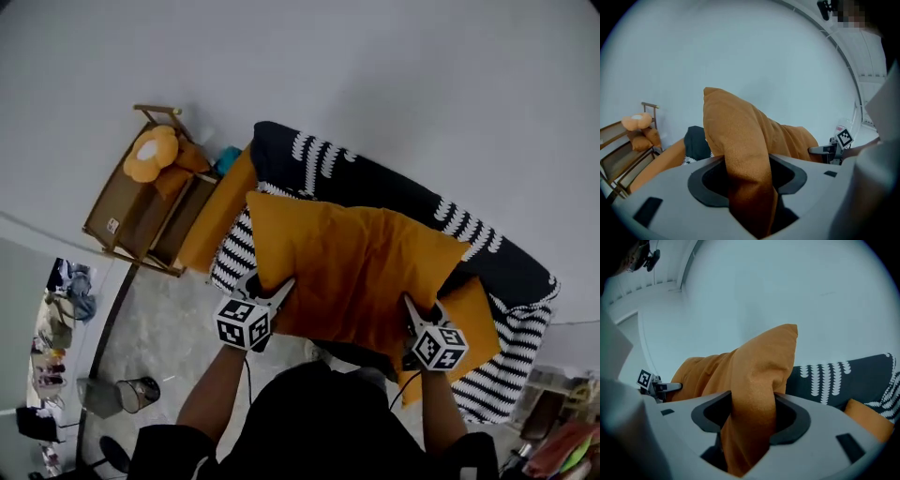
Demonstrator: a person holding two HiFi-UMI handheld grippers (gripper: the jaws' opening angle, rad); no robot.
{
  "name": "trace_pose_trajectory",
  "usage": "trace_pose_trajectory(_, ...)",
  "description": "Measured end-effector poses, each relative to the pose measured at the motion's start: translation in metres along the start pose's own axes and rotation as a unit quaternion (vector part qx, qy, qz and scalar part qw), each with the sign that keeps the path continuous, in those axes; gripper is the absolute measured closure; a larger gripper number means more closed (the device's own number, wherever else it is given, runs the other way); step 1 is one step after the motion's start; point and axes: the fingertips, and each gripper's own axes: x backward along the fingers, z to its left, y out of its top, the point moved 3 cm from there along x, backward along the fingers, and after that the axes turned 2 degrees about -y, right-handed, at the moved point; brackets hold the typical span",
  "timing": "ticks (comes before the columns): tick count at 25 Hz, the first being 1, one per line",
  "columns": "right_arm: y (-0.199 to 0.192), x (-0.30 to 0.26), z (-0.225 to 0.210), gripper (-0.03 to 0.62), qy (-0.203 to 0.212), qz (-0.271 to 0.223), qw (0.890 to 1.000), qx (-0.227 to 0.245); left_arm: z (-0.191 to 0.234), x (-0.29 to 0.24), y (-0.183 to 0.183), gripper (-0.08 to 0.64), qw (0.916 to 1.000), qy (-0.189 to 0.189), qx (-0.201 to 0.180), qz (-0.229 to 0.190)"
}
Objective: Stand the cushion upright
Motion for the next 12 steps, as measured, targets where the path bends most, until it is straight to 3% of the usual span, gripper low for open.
trace_pose_trajectory(5,0.031,-0.026,0.05,0.331,0.038,0.004,0.998,0.047,0.034,0.041,0.011,0.304,0.998,0.041,0.025,-0.041)
trace_pose_trajectory(12,0.054,-0.053,0.062,0.333,0.082,0.007,0.994,0.07,0.04,0.056,0.019,0.304,0.9939,0.081,0.041,-0.063)
